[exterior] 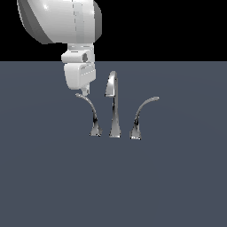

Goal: Turn on the faucet by rotating a designated handle.

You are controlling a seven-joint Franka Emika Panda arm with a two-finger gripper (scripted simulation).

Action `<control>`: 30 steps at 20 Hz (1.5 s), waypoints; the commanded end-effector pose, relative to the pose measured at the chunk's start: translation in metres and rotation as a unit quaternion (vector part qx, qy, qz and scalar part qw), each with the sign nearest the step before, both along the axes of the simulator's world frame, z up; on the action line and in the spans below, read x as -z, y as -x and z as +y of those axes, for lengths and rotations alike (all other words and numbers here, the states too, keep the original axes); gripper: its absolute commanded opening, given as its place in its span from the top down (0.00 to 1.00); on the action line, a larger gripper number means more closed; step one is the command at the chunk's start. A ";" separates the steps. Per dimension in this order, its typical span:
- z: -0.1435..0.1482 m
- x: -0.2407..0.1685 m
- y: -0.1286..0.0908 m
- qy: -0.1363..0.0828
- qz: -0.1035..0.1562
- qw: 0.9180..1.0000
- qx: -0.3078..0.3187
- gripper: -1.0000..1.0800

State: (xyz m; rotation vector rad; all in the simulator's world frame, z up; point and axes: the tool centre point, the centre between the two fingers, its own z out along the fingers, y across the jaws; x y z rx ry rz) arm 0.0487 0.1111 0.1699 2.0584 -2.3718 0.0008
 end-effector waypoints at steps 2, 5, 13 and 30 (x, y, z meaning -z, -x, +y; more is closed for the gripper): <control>0.000 0.000 0.000 0.000 0.000 1.000 0.000 1.00; 0.006 0.000 0.009 0.000 0.000 1.000 0.000 1.00; 0.022 0.000 0.036 0.000 0.000 1.000 0.001 1.00; 0.013 0.000 0.074 -0.001 -0.001 1.000 0.002 1.00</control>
